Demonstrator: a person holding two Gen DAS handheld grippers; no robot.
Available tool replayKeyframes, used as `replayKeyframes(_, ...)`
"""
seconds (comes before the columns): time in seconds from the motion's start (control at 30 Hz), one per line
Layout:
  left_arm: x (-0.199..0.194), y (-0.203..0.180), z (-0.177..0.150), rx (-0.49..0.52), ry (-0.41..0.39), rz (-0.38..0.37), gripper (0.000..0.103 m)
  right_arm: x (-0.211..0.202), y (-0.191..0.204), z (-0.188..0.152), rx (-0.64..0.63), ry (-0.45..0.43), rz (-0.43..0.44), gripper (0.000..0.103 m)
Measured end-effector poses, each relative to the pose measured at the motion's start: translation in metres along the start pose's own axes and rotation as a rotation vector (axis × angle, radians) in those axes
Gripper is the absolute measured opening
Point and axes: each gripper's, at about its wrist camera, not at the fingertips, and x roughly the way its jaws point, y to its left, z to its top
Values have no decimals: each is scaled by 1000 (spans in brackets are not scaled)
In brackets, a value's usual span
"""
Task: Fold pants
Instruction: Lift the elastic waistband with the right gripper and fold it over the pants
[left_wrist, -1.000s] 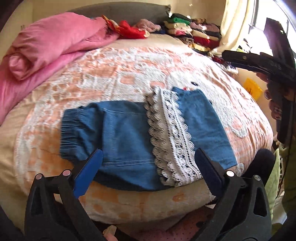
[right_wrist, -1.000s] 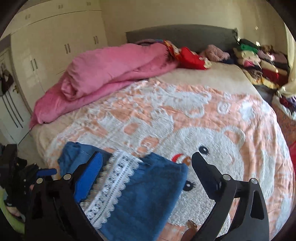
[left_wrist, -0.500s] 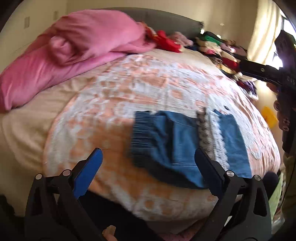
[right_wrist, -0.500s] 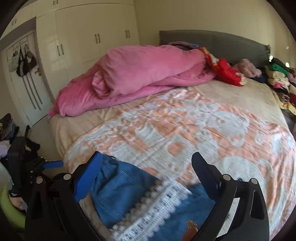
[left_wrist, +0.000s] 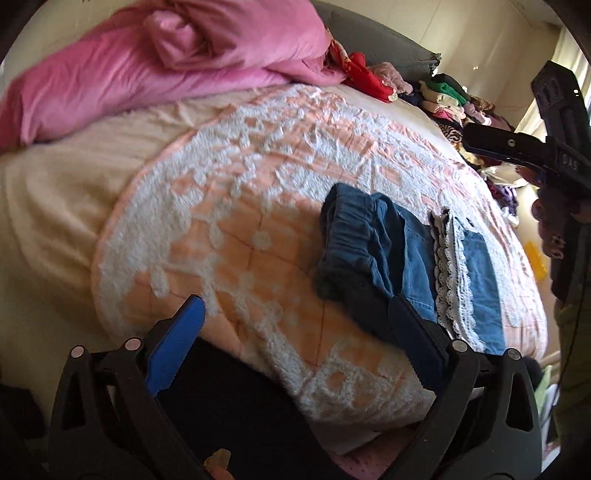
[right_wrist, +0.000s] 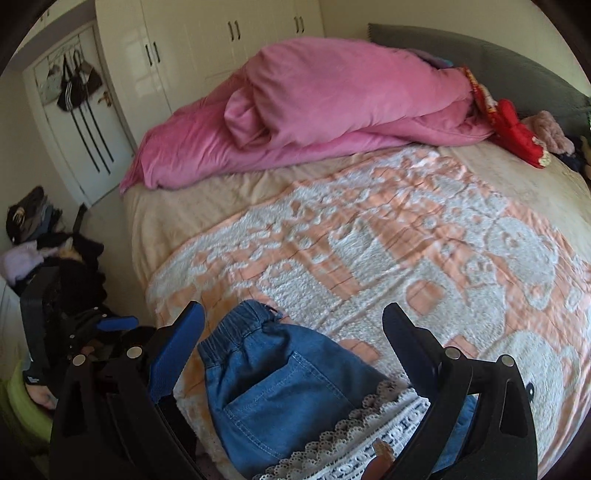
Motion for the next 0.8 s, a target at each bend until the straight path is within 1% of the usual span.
replayKeyframes(0.1, 8, -3, -4, -5, 20, -26, 93, 19, 3, 1, -24, 52, 11, 96)
replayKeyframes(0.17, 15, -9, -6, -1, 33, -58, 93, 31, 6, 0, -43, 82, 21, 96)
replayKeyframes(0.23, 24, -19, -8, 9, 52, -100, 89, 46, 10, -3, -66, 126, 40, 96)
replayKeyframes(0.27, 28, -22, -9, 11, 59, -109, 82, 55, 13, -5, -81, 150, 49, 96)
replayKeyframes(0.3, 35, -26, -9, 13, 72, -120, 72, 63, 14, -6, -90, 171, 60, 96)
replayKeyframes(0.37, 46, -30, -9, 13, 89, -128, 58, 76, 16, -9, -102, 202, 64, 96)
replayKeyframes(0.4, 53, -31, -9, 2, 106, -128, 57, 84, 15, -11, -109, 220, 58, 96)
replayKeyframes(0.47, 63, -32, -8, -17, 123, -152, 56, 95, 14, -14, -118, 247, 51, 96)
replayKeyframes(0.5, 68, -33, -8, -20, 128, -149, 54, 101, 14, -15, -118, 261, 54, 96)
replayKeyframes(0.57, 74, -32, -8, -32, 135, -167, 50, 106, 13, -15, -117, 269, 69, 96)
replayKeyframes(0.73, 82, -30, -8, -29, 144, -158, 50, 127, 22, -18, -141, 303, 115, 95)
replayKeyframes(0.77, 82, -30, -7, -27, 143, -157, 50, 130, 24, -18, -145, 310, 119, 94)
replayKeyframes(0.8, 82, -30, -7, -24, 143, -155, 50, 136, 26, -20, -148, 321, 127, 90)
